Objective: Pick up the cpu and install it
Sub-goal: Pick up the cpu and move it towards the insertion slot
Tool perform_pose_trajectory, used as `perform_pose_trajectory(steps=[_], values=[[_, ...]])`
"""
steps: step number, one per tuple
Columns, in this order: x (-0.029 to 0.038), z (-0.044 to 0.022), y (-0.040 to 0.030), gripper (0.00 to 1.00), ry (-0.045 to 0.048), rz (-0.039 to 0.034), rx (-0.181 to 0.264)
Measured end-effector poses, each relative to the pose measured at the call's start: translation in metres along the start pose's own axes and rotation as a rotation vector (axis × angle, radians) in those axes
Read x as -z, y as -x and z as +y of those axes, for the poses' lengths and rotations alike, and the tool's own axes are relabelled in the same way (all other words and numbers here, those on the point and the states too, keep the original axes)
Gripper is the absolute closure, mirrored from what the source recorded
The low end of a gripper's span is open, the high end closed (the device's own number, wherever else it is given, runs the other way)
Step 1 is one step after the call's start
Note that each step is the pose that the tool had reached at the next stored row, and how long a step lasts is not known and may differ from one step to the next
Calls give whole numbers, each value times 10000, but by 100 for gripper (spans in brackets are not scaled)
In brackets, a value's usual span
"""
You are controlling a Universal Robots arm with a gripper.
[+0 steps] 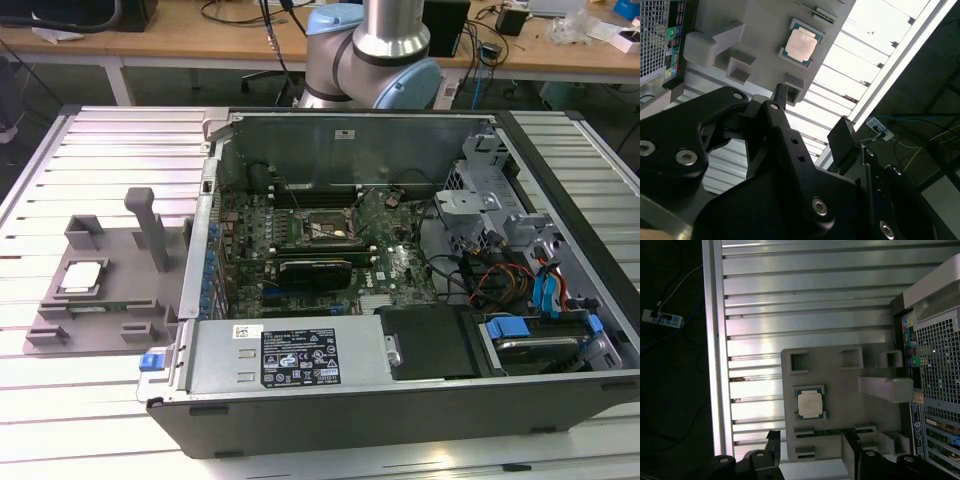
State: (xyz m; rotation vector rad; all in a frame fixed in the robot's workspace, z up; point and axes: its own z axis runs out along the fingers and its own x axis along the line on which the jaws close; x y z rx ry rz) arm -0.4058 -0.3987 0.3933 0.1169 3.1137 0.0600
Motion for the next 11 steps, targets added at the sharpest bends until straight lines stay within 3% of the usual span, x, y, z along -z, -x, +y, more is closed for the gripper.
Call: perform_pose_trajectory(steps=[1, 2, 3, 6, 11], values=[[0, 0, 3, 40, -363, -17, 26], [-1, 1, 5, 40, -627, -20, 66], [-4, 1, 22, 40, -669, -10, 151], [-7, 4, 45, 40, -658, -4, 464], [-7, 4, 46, 40, -657, -4, 481]])
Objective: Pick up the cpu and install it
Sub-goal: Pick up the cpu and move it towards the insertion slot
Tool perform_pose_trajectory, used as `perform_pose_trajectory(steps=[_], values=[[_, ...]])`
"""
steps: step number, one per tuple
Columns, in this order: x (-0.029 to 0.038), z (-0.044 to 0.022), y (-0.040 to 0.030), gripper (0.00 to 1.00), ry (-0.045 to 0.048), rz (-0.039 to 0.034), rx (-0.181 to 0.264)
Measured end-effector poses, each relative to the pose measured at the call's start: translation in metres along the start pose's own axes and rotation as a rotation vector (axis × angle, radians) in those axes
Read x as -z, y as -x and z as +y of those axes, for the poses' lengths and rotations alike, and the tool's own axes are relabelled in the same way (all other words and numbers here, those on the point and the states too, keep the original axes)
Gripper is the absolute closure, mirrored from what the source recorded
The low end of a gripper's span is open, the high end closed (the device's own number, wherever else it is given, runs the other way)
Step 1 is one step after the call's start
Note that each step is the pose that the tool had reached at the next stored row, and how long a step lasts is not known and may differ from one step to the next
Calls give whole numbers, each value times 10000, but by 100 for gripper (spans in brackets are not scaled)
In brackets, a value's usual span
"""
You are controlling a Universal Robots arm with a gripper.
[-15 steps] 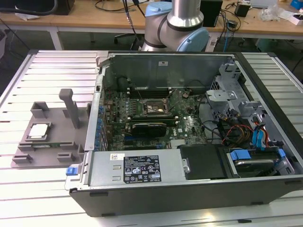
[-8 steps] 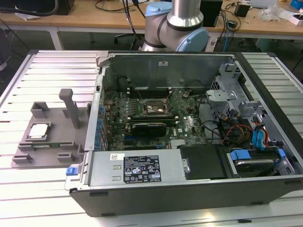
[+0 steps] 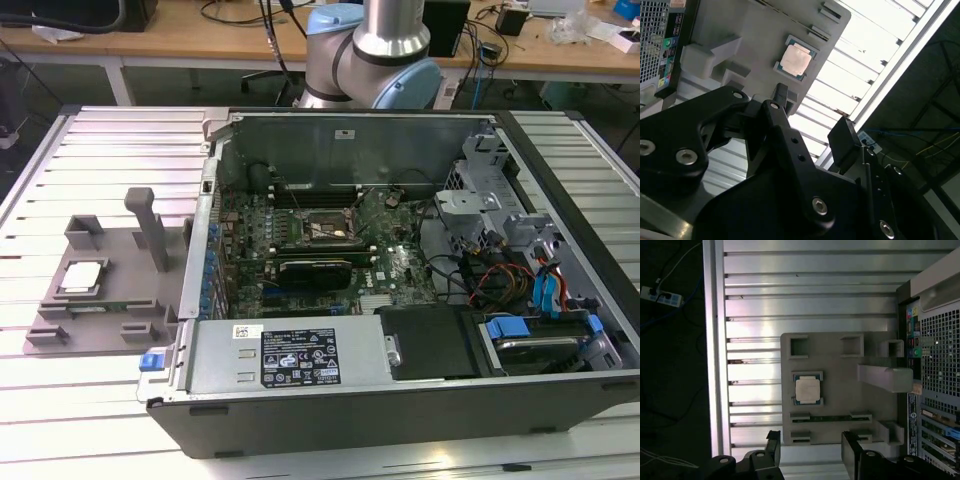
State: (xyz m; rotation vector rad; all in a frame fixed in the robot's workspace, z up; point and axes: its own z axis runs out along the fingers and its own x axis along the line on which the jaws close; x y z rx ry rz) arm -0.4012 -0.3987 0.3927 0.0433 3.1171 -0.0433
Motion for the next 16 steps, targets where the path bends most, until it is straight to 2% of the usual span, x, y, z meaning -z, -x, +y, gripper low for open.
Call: perform_pose_trajectory(steps=[3, 16], values=[[0, 0, 0, 40, 0, 0, 1], [-98, 3, -2, 40, -1, 0, 1]])
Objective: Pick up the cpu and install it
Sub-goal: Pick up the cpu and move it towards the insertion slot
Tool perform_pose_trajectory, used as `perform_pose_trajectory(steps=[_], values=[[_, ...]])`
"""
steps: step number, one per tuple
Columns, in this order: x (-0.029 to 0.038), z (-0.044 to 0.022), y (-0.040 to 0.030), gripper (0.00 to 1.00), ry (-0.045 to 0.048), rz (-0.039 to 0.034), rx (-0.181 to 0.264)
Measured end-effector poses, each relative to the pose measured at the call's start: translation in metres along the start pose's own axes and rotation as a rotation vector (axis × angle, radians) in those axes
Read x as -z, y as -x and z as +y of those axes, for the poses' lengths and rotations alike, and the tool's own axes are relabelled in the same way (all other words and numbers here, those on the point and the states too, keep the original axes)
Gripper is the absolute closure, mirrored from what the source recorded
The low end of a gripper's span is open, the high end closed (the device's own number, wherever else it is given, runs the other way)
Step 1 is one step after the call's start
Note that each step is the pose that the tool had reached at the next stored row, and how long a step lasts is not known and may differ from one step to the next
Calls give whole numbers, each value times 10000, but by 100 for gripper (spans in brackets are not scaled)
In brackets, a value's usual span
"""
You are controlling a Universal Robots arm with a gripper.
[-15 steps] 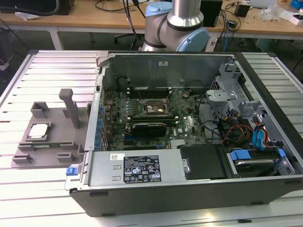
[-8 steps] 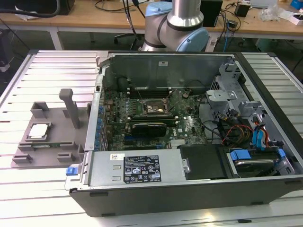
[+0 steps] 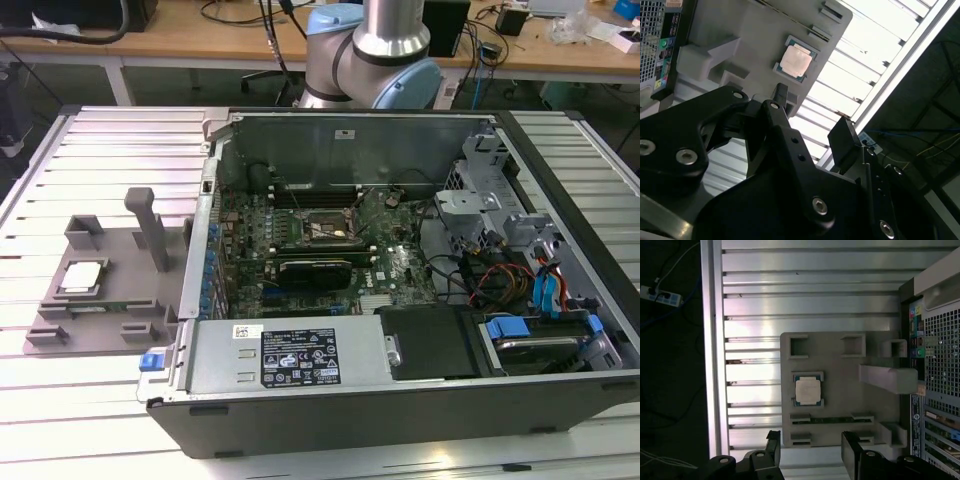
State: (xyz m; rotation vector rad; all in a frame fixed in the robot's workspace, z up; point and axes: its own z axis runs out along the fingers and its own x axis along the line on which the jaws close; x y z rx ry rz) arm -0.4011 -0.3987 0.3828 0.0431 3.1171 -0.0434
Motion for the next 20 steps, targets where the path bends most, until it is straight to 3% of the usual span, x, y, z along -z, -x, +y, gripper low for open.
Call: perform_pose_trajectory(steps=[20], values=[[-131, 4, -3, 40, 1, 0, 0]])
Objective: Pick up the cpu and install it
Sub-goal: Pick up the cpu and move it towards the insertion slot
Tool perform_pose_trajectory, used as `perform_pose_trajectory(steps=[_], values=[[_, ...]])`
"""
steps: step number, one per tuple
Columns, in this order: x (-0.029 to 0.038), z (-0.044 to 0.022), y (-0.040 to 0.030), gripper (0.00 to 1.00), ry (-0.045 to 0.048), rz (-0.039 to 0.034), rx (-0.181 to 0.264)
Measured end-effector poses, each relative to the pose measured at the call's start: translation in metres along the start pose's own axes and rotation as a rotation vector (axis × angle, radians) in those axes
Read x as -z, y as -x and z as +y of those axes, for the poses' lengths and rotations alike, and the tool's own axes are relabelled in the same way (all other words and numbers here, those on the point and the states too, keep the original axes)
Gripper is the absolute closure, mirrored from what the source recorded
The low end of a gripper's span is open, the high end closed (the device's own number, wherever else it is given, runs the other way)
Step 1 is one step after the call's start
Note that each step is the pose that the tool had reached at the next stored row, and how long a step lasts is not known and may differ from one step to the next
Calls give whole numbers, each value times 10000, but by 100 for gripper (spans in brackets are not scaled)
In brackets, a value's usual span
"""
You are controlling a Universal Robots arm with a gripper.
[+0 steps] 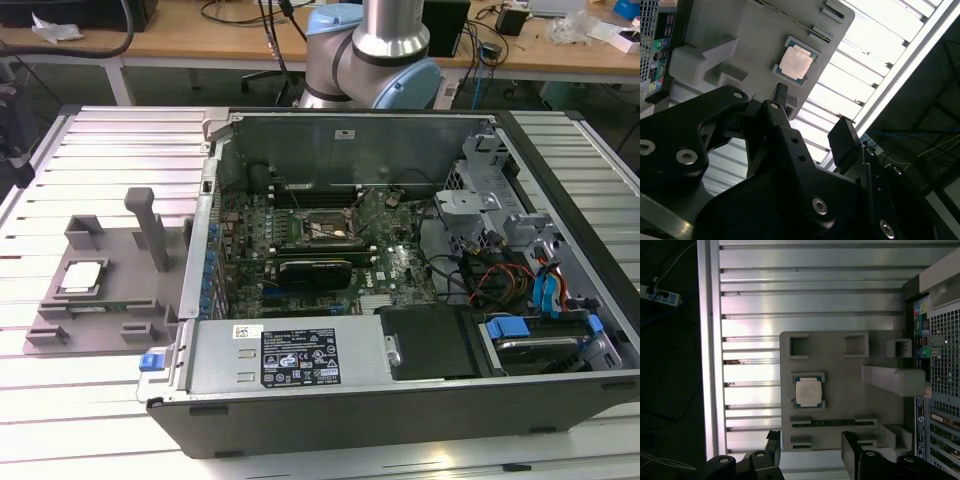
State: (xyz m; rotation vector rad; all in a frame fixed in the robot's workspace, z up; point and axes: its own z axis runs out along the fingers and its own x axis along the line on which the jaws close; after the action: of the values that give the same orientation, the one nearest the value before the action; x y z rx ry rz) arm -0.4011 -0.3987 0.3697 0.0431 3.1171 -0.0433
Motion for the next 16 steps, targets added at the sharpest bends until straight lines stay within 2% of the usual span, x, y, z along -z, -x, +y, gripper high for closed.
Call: perform_pose_trajectory(steps=[16], values=[[-107, 3, -3, 40, 0, 0, 0]])
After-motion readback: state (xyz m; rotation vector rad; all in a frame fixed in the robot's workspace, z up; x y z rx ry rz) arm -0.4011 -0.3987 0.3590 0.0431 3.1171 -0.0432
